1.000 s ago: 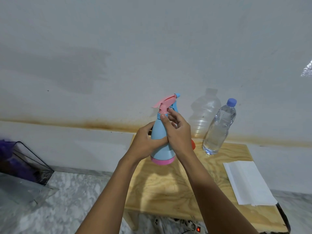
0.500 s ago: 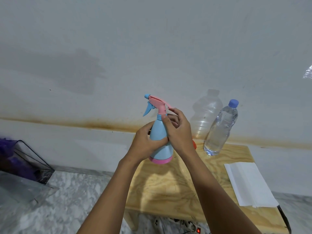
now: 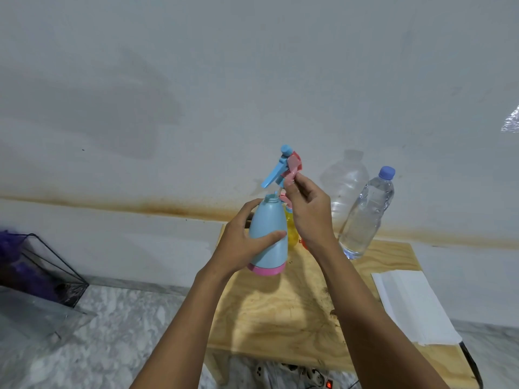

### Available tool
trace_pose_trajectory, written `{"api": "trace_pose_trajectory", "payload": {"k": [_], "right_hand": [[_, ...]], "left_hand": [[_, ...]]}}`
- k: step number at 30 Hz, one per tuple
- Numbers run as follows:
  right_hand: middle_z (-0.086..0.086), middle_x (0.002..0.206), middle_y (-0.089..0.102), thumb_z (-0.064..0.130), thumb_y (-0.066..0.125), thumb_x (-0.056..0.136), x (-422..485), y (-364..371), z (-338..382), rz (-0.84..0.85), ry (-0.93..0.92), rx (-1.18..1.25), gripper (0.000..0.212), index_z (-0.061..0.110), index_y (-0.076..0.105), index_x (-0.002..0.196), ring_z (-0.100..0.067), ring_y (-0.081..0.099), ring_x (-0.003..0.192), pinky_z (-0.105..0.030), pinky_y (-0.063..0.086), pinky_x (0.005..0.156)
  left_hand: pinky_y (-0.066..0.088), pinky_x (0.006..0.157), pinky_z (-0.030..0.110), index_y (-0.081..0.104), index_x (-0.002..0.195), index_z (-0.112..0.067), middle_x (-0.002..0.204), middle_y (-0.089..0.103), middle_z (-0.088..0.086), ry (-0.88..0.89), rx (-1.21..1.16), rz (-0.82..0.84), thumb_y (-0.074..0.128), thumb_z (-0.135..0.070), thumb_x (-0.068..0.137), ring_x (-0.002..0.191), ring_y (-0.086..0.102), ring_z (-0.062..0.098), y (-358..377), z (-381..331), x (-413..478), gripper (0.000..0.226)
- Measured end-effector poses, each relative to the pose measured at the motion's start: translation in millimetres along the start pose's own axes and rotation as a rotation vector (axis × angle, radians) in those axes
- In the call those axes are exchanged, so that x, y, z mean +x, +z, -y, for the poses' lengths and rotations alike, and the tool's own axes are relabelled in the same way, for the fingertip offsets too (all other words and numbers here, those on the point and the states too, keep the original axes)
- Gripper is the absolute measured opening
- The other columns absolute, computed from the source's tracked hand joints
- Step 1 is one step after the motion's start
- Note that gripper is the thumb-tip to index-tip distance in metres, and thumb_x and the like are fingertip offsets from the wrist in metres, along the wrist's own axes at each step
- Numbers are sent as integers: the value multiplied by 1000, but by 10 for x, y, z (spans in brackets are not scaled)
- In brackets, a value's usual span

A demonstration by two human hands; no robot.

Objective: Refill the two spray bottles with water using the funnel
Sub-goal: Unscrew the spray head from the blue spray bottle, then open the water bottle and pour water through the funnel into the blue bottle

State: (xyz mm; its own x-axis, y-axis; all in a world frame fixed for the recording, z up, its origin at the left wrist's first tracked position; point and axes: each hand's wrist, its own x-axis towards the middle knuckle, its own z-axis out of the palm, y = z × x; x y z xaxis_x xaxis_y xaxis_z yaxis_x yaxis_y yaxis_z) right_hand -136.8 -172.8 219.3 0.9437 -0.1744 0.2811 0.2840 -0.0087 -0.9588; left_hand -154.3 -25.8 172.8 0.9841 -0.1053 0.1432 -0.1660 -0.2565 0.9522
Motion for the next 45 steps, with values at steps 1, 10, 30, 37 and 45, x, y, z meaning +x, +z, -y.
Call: {"api": "trace_pose_trajectory", "payload": {"k": [1, 10, 30, 37, 45], "right_hand": [[13, 99, 74, 27, 59, 99, 7, -16, 20, -21, -3, 19, 18, 22, 70, 113, -2, 67, 91, -26, 56, 88], [10, 95, 74, 19, 55, 101, 113, -270, 175, -280, -52, 228, 15, 24, 67, 110, -8, 70, 97, -28, 55, 90], [-3, 96, 74, 33, 73, 84, -187, -1169, -1530, -234, 467, -396, 32, 10, 74, 107, -20, 70, 90, -49, 56, 90], [4, 76, 71, 30, 66, 90, -252, -1256, -2170, -57, 647, -498, 14, 19, 75, 90, -12, 64, 72, -27, 49, 64], [-3, 84, 72, 22, 61, 93, -191, -1195, -2522, -26, 698, -513, 18, 11, 75, 94, -12, 61, 71, -19, 44, 58]], "left_hand": [[59, 80, 31, 48, 130, -49, 116, 63, -14, -1, 1, 4, 85, -45, 71, 106, 62, 6, 8, 4, -8, 69], [58, 73, 23, 46, 130, -48, 116, 60, -12, -56, -2, -18, 84, -39, 75, 104, 61, 5, 58, 111, -17, 67], [50, 63, 23, 37, 123, -32, 109, 58, -2, -353, 84, -25, 84, -19, 74, 89, 61, 19, 985, 1158, -51, 69], [47, 68, 31, 37, 114, -29, 111, 56, 0, -381, 242, -10, 87, -25, 66, 98, 59, 25, 1400, 1505, -60, 70], [56, 75, 38, 34, 118, -39, 107, 54, -16, -353, 252, -35, 84, -33, 70, 98, 60, 15, 1459, 1520, -60, 70]]}}
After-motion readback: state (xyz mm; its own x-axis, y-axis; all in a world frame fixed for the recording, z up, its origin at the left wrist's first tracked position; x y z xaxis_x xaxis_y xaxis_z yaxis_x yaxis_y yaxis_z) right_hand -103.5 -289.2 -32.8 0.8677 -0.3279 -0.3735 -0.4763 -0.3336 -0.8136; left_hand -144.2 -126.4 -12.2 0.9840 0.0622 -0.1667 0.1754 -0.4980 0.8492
